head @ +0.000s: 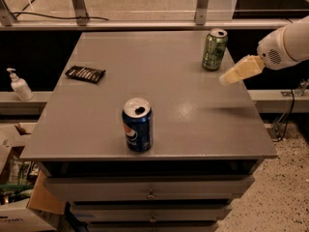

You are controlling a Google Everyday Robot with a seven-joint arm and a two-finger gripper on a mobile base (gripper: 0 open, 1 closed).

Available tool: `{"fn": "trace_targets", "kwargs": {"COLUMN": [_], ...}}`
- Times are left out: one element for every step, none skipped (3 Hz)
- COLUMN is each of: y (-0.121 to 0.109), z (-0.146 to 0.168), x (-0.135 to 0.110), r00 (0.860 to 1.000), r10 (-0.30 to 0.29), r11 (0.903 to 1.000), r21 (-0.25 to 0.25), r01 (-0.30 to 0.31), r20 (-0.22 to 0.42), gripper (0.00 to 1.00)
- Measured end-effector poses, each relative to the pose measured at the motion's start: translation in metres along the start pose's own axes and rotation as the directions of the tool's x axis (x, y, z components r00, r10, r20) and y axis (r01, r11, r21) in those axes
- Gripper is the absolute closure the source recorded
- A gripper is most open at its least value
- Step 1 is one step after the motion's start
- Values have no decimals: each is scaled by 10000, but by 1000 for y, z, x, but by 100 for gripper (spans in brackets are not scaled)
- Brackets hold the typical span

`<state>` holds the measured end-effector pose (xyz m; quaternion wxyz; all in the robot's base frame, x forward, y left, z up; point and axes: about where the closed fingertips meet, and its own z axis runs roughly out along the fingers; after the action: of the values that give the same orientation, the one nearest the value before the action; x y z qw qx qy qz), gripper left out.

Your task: Pick green can

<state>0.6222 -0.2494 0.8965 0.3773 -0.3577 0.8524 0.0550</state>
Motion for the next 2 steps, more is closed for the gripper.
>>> {"fn": "trace_targets", "kwargs": {"y": [-8, -21], "z": [25, 55], "x": [-5, -13], "r00": [9955, 9777], "r10": [692, 1373], "r11": [9971, 9895], "r21": [-351, -681], "r01": [-671, -1279], "r20": [642, 1592], "gripper": [0, 0]}}
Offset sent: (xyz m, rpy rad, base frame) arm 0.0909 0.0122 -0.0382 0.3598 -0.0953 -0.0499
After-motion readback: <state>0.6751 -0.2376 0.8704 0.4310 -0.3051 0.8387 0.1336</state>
